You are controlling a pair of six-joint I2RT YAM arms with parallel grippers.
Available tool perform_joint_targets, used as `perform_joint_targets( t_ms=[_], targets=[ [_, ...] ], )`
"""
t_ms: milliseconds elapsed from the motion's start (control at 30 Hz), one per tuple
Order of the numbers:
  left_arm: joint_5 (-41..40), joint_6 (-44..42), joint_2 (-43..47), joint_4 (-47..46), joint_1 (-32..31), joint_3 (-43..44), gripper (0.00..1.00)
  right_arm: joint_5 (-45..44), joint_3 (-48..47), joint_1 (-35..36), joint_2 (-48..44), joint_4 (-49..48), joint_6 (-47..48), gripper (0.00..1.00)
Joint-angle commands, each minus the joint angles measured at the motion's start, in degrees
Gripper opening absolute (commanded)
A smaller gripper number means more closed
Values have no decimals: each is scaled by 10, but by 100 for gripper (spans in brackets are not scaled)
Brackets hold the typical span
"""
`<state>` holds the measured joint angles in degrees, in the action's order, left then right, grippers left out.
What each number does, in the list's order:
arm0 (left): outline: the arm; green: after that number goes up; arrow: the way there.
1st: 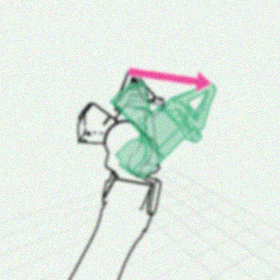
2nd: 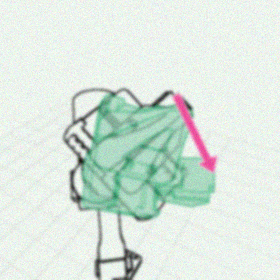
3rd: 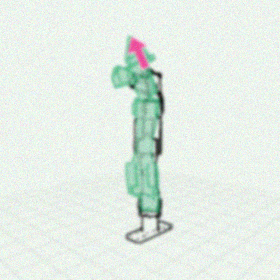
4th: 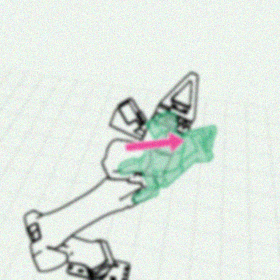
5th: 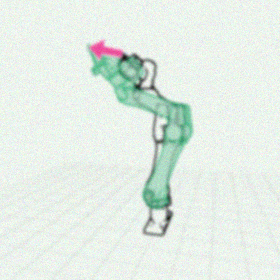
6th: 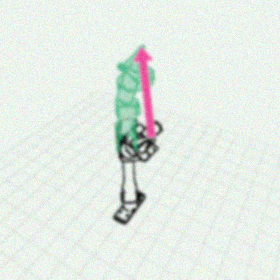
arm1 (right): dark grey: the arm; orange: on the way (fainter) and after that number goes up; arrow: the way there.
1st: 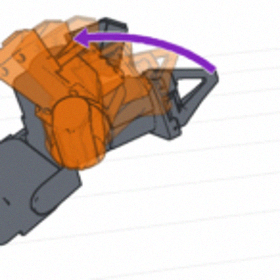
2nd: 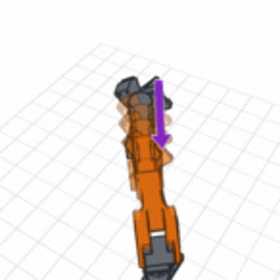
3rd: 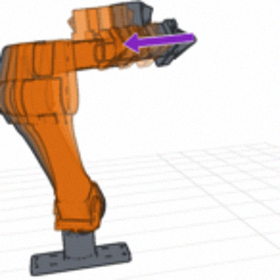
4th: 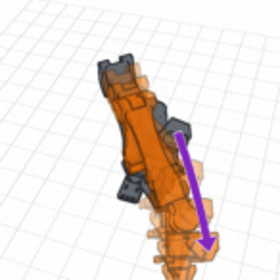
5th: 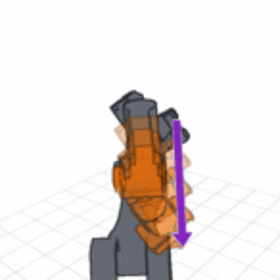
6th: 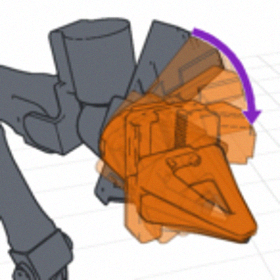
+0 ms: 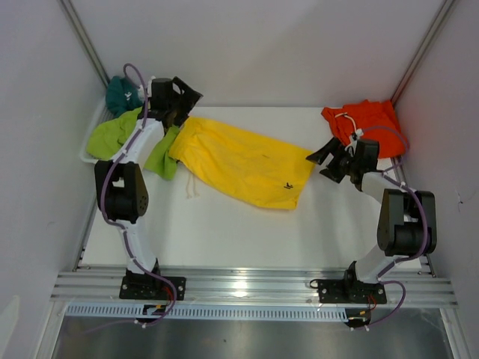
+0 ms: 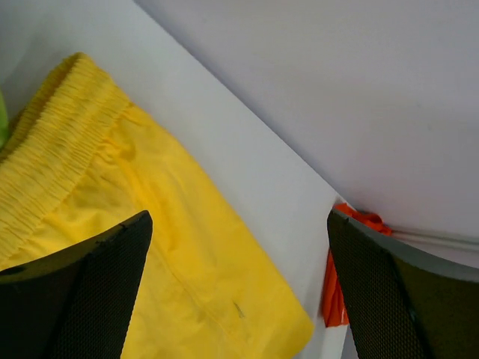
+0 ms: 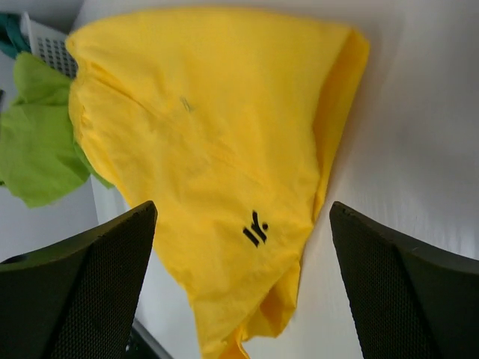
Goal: Fold and stack the shorts
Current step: Fold the shorts
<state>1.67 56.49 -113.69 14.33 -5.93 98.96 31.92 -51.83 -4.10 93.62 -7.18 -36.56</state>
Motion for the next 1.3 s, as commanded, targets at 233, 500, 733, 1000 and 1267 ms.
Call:
perform_joint_targets(
  t_ms=[233, 500, 733, 1000, 1267],
  targets=[
    [-4, -122, 142, 39, -43, -77, 99, 61, 106, 23, -27, -17, 9, 100],
    [-40, -138, 170, 4, -126, -177, 99, 68, 127, 39, 28, -99, -27, 100],
    [-52, -150, 162, -50, -179, -242, 99, 39, 111, 74, 82, -135, -48, 99],
    [-40, -158, 158, -92, -192, -295, 99, -6, 105, 90, 129, -188, -88, 90],
    [-50, -165, 160, -75, -189, -302, 99, -5, 118, 80, 134, -208, -103, 0]
  ],
)
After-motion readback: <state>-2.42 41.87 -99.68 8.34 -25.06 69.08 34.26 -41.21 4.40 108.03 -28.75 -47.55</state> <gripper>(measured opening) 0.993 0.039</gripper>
